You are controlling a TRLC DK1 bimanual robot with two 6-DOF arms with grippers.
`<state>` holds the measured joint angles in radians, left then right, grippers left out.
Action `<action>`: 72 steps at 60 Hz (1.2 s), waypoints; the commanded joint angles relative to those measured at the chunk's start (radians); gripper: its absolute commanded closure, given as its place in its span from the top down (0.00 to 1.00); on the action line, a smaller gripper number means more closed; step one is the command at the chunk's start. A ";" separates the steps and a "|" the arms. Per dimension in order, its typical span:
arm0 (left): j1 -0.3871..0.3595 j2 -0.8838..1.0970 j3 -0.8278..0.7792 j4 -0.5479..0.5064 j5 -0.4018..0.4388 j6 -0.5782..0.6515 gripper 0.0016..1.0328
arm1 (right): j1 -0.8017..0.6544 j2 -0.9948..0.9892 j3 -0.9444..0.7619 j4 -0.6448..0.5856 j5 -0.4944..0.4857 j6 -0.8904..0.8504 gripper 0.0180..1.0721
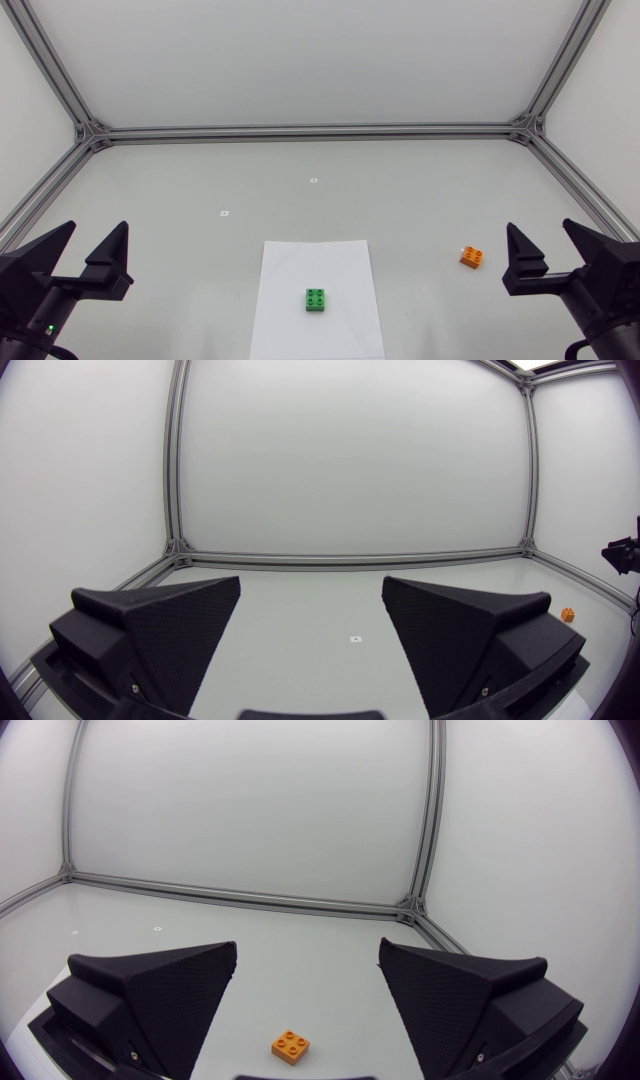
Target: Pick up the orange 2x2 brick with the right arm and stack it on top of the green 2x2 brick in the center
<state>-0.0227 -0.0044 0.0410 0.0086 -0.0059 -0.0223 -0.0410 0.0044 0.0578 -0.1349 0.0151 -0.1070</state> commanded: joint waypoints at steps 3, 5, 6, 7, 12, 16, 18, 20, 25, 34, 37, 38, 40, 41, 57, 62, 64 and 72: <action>0.003 -0.008 -0.041 -0.015 0.004 0.013 0.96 | 0.004 -0.012 -0.006 -0.031 0.000 -0.025 0.96; 0.003 -0.008 -0.041 -0.013 0.004 0.013 0.96 | 0.004 -0.012 -0.004 -0.026 0.000 -0.026 0.96; 0.003 -0.008 -0.041 -0.013 0.004 0.013 0.96 | 0.004 -0.012 -0.001 -0.026 0.000 -0.026 0.96; 0.003 -0.008 -0.041 -0.015 0.004 0.013 0.96 | 0.004 -0.012 0.000 -0.026 0.000 -0.026 0.96; 0.003 -0.008 -0.041 -0.015 0.004 0.013 0.96 | 0.004 -0.007 0.034 -0.032 0.000 -0.026 0.96; 0.003 -0.008 -0.041 -0.013 0.004 0.013 0.96 | 0.004 0.005 0.062 -0.031 0.000 -0.026 0.96; 0.003 -0.008 -0.041 -0.015 0.006 0.013 0.96 | 0.004 0.019 0.077 -0.029 -0.001 -0.026 0.96; 0.003 -0.008 -0.041 -0.015 0.004 0.013 0.96 | 0.004 0.032 0.093 -0.026 0.000 -0.026 0.96; 0.003 -0.008 -0.041 -0.015 0.004 0.013 0.96 | 0.004 0.089 0.139 -0.023 -0.001 -0.023 0.96; 0.003 -0.008 -0.041 -0.015 0.004 0.013 0.96 | 0.006 0.246 0.240 -0.029 0.000 0.018 0.96; 0.003 -0.008 -0.041 -0.013 0.004 0.013 0.96 | 0.006 0.307 0.270 -0.035 -0.001 0.030 0.96; 0.003 -0.008 -0.041 -0.015 0.004 0.013 0.96 | 0.007 0.324 0.281 -0.038 -0.003 0.033 0.96; 0.003 -0.008 -0.041 -0.015 0.004 0.013 0.96 | 0.009 0.359 0.304 -0.055 -0.003 0.055 0.96; 0.003 -0.008 -0.041 -0.015 0.004 0.013 0.96 | 0.009 0.371 0.313 -0.063 -0.001 0.064 0.96; 0.003 -0.008 -0.041 -0.013 0.004 0.013 0.96 | 0.046 0.686 0.468 -0.161 -0.003 0.181 0.96; 0.003 -0.008 -0.041 -0.013 0.004 0.013 0.96 | 0.055 0.786 0.514 -0.210 -0.003 0.250 0.96; 0.003 -0.008 -0.041 -0.015 0.004 0.013 0.96 | 0.055 0.818 0.531 -0.233 -0.004 0.274 0.96; 0.003 -0.008 -0.041 -0.013 0.004 0.013 0.96 | 0.049 0.996 0.619 -0.362 -0.007 0.385 0.96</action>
<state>-0.0227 -0.0044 0.0410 0.0086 -0.0059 -0.0219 0.0071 0.8989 0.6189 -0.4412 0.0116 0.1814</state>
